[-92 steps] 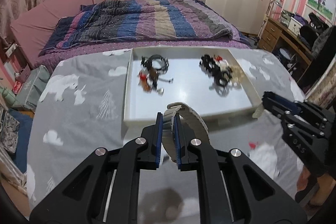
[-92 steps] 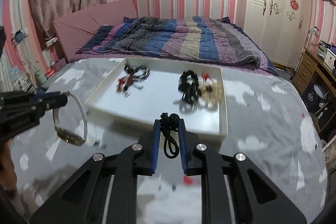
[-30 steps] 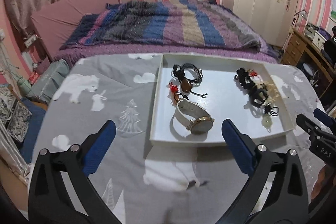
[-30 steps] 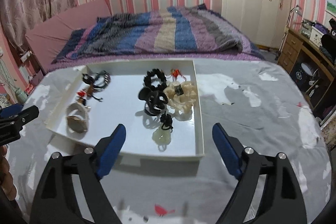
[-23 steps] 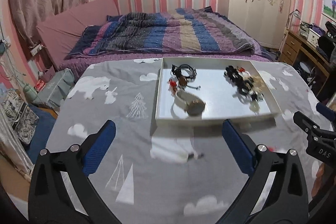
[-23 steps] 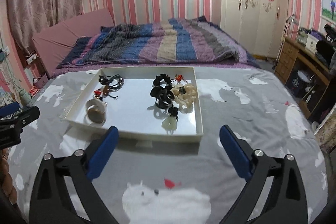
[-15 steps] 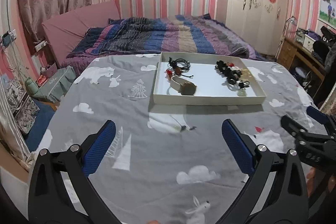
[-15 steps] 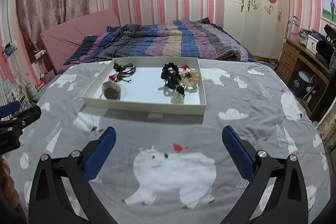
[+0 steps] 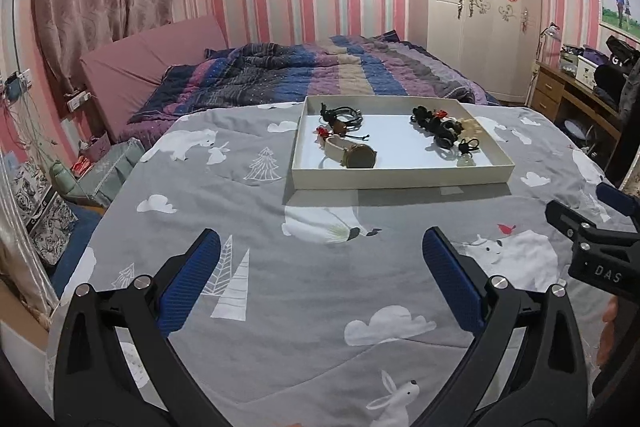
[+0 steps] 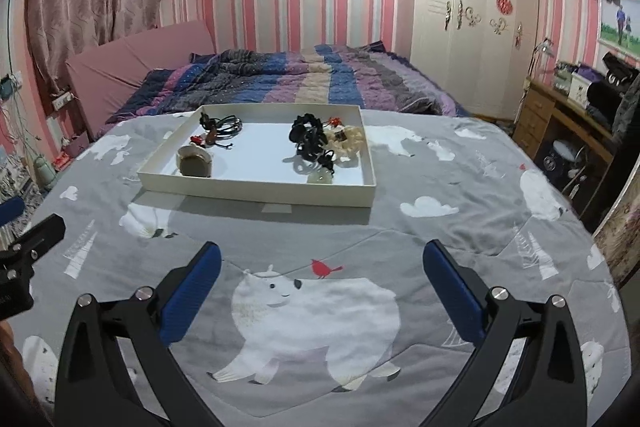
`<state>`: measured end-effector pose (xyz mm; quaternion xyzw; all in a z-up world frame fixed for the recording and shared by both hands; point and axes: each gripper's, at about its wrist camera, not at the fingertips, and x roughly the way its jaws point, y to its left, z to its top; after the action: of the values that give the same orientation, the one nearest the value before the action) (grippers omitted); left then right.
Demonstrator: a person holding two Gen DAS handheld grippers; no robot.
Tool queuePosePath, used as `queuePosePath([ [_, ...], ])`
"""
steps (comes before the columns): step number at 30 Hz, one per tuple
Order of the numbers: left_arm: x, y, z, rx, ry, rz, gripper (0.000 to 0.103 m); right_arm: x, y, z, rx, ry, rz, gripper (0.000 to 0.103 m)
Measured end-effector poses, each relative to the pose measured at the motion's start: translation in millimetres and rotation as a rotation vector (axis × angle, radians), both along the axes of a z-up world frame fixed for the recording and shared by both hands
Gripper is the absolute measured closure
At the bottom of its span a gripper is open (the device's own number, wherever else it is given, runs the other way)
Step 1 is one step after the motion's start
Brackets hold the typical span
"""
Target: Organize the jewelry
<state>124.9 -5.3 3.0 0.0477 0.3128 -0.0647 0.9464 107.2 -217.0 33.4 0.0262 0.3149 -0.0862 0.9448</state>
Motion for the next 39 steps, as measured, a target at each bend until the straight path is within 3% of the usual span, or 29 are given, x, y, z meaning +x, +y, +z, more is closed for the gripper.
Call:
queuePosePath([
  [6,6,7,-6,-0.019,0.031,0.033,0.003,-3,7,0,-0.012,-0.013,0.021,0.002],
  [39,-2,-2,-4,0.010,-0.035,0.047,0.003,-9,9,8,-0.047,-0.061,-0.012,0.002],
])
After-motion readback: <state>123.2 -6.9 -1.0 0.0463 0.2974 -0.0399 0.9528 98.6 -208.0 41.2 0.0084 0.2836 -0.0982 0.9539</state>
